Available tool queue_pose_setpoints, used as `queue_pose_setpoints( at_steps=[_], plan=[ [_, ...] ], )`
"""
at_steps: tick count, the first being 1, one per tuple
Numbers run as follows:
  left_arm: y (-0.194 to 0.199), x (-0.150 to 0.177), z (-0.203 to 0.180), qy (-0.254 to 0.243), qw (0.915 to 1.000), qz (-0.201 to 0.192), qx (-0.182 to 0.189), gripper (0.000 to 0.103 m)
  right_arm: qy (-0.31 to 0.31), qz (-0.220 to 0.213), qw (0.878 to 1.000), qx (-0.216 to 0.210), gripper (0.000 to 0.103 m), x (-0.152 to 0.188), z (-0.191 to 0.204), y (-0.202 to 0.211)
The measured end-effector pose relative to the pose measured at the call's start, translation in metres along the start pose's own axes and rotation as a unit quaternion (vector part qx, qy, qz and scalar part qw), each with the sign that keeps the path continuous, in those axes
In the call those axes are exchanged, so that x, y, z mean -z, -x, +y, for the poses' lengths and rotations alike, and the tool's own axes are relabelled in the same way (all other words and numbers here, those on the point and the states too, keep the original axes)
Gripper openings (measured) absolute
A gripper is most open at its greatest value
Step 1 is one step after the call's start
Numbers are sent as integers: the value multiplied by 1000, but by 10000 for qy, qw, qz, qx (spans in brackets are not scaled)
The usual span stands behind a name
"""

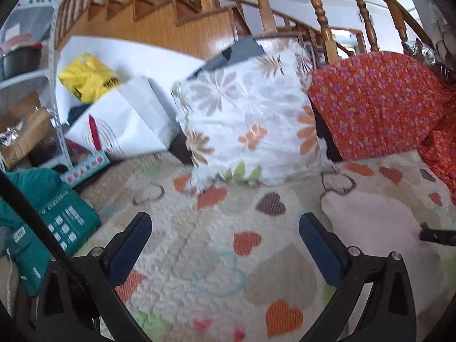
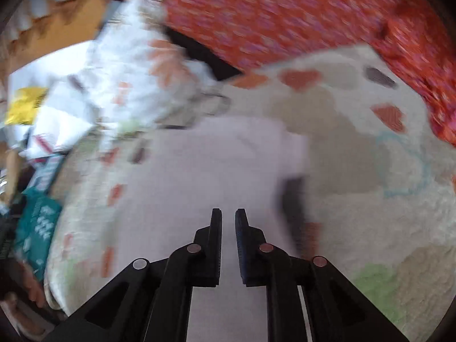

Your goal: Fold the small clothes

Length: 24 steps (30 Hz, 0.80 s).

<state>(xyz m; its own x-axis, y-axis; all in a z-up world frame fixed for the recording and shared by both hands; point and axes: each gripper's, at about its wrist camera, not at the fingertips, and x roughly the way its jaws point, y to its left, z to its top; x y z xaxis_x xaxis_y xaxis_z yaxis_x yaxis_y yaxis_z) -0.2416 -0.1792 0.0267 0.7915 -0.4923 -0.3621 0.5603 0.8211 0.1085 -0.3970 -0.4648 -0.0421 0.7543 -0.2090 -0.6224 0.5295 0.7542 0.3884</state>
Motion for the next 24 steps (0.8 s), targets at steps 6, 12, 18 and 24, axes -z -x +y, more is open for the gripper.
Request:
queue_pose_setpoints(
  at_steps=[6,12,18,24],
  plan=[
    [7,9,22,420,9975,455,347,103,-479,851,9774,-1875,13,25,43,-43],
    [23,11,49,914,9944,416,337,103,-1061,2115,9412,-2413,9,92,57,-97],
    [39,19,69,1257,9907,434,296,103,-225,2529,9453,-2050,16,142,90,-66],
    [59,21,67,1265,9916,187,211,103,243,1832,9714,-1494,23,141,87,-3]
  ],
)
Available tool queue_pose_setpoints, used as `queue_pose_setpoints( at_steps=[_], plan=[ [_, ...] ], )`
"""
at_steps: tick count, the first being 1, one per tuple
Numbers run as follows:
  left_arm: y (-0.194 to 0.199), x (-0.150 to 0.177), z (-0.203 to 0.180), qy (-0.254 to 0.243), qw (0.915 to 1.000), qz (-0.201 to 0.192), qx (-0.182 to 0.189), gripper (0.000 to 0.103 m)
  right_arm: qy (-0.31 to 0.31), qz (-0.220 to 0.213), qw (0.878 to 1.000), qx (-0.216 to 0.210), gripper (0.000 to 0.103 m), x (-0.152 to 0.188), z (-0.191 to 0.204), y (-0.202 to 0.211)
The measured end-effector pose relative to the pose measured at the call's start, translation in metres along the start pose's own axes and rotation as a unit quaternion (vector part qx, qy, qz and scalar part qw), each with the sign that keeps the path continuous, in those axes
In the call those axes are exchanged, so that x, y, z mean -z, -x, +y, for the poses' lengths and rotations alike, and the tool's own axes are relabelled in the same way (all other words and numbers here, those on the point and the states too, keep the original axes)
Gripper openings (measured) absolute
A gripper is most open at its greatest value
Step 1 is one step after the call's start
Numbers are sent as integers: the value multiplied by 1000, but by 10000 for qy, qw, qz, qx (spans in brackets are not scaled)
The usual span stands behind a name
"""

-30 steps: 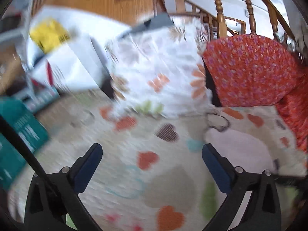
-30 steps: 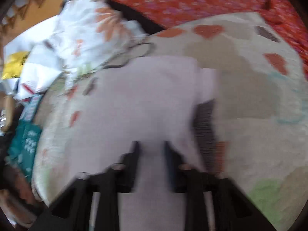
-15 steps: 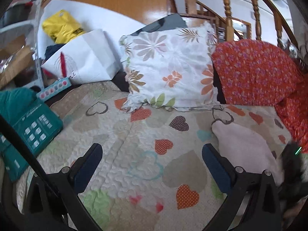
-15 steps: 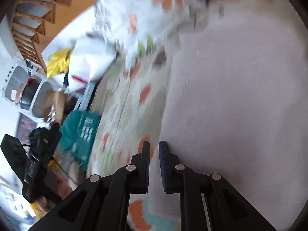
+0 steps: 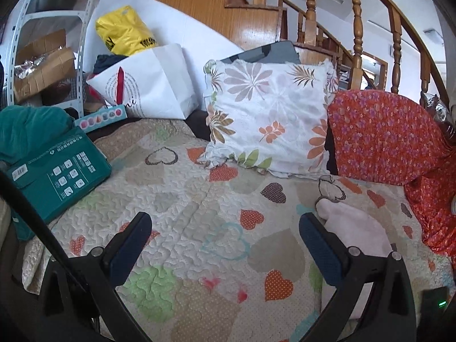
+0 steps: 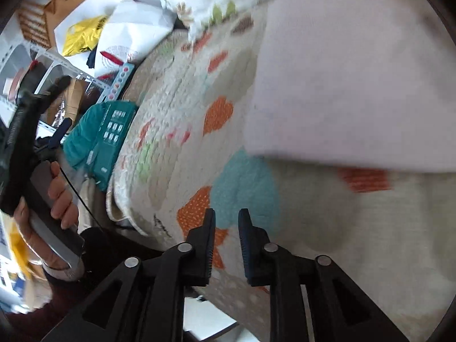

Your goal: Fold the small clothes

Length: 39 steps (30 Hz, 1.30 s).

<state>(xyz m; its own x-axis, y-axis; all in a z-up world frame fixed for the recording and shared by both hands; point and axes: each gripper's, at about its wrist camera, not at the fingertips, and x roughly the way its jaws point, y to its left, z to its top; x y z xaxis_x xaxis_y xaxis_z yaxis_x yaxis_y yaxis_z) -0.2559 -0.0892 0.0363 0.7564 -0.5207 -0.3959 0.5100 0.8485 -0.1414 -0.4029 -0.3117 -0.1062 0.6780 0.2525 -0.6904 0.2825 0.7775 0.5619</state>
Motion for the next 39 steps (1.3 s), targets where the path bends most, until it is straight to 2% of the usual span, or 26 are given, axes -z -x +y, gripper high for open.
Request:
queue_pose_setpoints(
  at_steps=[4,6,8,11,13,15,16,19,21,23,27,30,31,32,33,34,35,36,37,38,39],
  plan=[
    [22,-4,-7,-9,9990,-457,19,103,-76,-707,9963,485,26,7,-2,53],
    [32,-5,-8,67,9977,-676,38,103,1,-1117,9903,831,30,10,0,81],
    [43,-4,-10,163,9965,-813,125,103,110,-1642,9788,1219,34,18,7,110],
    [54,-3,-16,139,9970,-730,232,103,293,-2290,9568,1768,39,29,15,153],
    [63,-2,-22,19,9975,-647,279,103,564,-2750,9310,2332,49,35,30,175],
    [75,-2,-30,-157,9973,-675,233,103,737,-3237,8983,2879,69,37,42,196],
    [82,-3,-34,-203,9969,-733,186,103,749,-3418,8877,2992,71,37,45,204],
    [103,-5,-44,-155,9961,-840,231,103,665,-3892,8699,2956,86,29,45,224],
    [113,-6,-51,-84,9957,-848,366,103,646,-4153,8581,2951,101,28,43,231],
    [117,-9,-62,-72,9956,-761,534,103,712,-4275,8518,2944,102,26,37,233],
    [112,-7,-83,-121,9965,-508,654,103,516,-3926,8495,3487,102,7,6,221],
    [102,1,-100,-281,9970,-341,641,103,421,-3832,8620,3292,102,7,-16,219],
    [99,3,-104,-325,9971,-285,623,103,385,-3888,8595,3296,102,7,-21,221],
    [92,5,-111,-386,9973,-151,602,103,363,-4018,8513,3354,102,10,-22,224],
    [88,7,-115,-422,9972,-40,618,103,359,-4263,8330,3508,102,14,-21,231],
    [83,7,-118,-443,9969,52,646,103,368,-4408,8215,3598,102,17,-20,233],
    [79,9,-122,-474,9965,155,676,103,412,-4711,7953,3792,103,24,-17,239],
    [76,9,-126,-491,9964,192,657,103,447,-4904,7761,3939,103,30,-16,240],
    [74,11,-129,-492,9967,183,611,103,463,-4980,7673,4013,103,32,-17,240],
    [73,12,-132,-472,9973,153,546,103,404,-4938,7650,4114,103,32,-22,238],
    [73,12,-133,-448,9977,128,499,103,291,-4825,7745,4082,103,30,-27,237]
  ],
)
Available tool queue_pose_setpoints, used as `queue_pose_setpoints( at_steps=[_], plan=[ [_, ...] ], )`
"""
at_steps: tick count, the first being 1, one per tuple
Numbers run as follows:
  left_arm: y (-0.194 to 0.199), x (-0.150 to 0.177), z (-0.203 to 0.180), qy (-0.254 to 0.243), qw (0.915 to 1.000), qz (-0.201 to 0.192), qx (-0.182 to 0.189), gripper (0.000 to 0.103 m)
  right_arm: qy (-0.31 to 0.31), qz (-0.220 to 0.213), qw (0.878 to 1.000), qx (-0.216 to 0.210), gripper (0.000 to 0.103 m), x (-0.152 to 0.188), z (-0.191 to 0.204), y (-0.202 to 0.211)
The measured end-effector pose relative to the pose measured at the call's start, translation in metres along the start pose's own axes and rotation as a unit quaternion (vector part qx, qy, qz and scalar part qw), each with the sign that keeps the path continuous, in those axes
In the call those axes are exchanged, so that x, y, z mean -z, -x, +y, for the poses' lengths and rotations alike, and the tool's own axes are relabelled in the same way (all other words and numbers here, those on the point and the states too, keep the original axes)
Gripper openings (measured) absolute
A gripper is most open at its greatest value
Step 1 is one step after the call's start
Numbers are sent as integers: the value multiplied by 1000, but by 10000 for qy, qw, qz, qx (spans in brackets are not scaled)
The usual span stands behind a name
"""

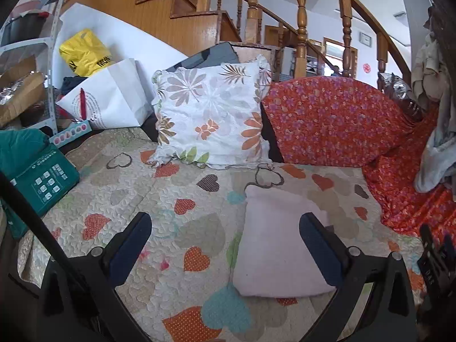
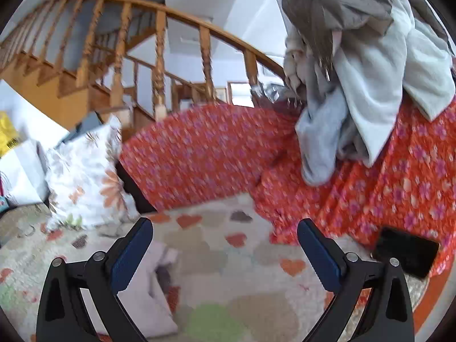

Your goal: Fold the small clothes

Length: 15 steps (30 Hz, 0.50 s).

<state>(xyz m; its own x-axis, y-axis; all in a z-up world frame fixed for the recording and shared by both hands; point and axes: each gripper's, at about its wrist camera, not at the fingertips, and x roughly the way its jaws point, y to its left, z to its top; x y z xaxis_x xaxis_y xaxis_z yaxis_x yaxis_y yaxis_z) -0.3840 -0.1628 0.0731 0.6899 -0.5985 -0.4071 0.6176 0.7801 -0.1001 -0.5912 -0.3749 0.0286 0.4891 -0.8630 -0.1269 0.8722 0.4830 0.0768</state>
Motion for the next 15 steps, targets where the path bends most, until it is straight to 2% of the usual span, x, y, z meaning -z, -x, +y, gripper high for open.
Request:
queue_pose_setpoints(
  at_steps=[3,6,9,12,14,15],
  plan=[
    [-2,0,-3,102,9999,-21,-15,103,-419,874,9948,-316,103,7,-8,-27],
    [-7,0,-6,193,9997,-54,-102,103,-406,1380,9875,-642,103,18,-4,-44],
    [-18,-1,-8,190,9996,42,-208,103,-302,1510,9851,-769,103,30,2,-50],
    [-32,3,-10,186,9992,310,-186,103,-379,1640,9817,-887,103,44,2,-56],
    [-41,9,-11,116,9983,540,-175,103,-467,1838,9779,-881,103,51,1,-65],
    [-44,11,-11,63,9980,603,-160,103,-615,2085,9710,-999,103,56,0,-73]
  ],
)
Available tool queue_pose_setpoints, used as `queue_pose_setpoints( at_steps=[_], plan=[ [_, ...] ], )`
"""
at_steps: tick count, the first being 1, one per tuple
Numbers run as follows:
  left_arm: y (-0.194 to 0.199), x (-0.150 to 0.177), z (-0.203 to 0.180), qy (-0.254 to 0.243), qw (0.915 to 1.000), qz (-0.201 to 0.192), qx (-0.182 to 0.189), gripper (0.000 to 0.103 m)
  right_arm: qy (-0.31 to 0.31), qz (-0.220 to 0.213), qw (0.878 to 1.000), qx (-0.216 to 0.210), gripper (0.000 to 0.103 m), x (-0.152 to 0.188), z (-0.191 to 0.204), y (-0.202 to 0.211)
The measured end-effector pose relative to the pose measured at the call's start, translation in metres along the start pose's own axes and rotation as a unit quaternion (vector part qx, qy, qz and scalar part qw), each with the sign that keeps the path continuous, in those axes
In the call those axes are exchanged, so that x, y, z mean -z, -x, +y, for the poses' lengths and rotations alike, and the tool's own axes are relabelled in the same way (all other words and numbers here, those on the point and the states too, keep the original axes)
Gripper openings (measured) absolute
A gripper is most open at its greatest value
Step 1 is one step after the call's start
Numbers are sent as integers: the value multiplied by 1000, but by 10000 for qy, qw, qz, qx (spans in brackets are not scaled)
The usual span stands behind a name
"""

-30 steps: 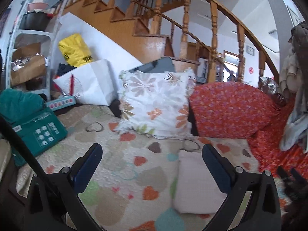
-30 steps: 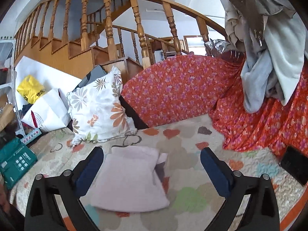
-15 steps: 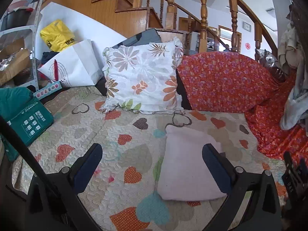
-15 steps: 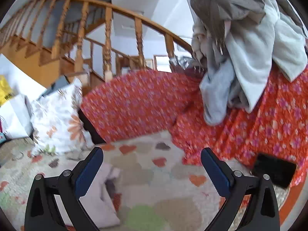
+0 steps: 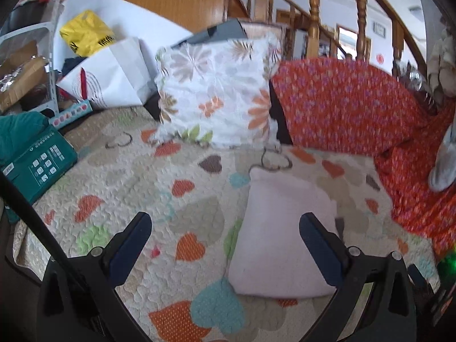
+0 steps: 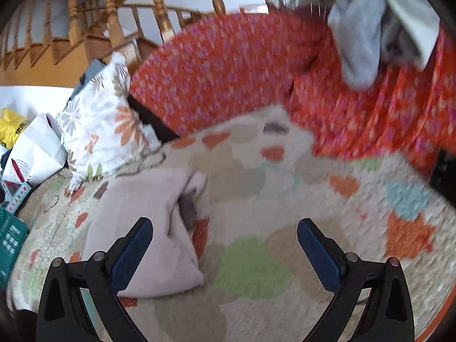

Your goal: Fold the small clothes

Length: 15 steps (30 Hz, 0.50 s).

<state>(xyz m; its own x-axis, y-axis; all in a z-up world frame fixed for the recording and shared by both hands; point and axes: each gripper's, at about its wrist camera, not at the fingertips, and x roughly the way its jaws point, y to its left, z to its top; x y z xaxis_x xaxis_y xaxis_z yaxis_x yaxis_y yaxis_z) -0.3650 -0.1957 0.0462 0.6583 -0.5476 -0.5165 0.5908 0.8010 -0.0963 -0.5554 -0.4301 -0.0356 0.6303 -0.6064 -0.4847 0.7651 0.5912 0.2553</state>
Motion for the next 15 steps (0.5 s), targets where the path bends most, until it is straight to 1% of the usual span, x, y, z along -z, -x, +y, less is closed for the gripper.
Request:
queue_pose_setpoints(
  at_steps=[3,6,10,15],
  plan=[
    [-9,9,1,-236,9996,178,-37,103,-244,441,9986,-154,103,4,-7,-18],
    [-13,17,9,-321,9990,295,-127,103,-386,838,9957,-102,103,11,-14,-36],
    [-22,26,24,-248,9981,533,-200,103,-599,1014,9930,-44,103,17,-23,-45],
    [-42,49,36,-188,9942,1029,-266,103,-599,1116,9919,-31,103,19,-25,-47]
  ],
)
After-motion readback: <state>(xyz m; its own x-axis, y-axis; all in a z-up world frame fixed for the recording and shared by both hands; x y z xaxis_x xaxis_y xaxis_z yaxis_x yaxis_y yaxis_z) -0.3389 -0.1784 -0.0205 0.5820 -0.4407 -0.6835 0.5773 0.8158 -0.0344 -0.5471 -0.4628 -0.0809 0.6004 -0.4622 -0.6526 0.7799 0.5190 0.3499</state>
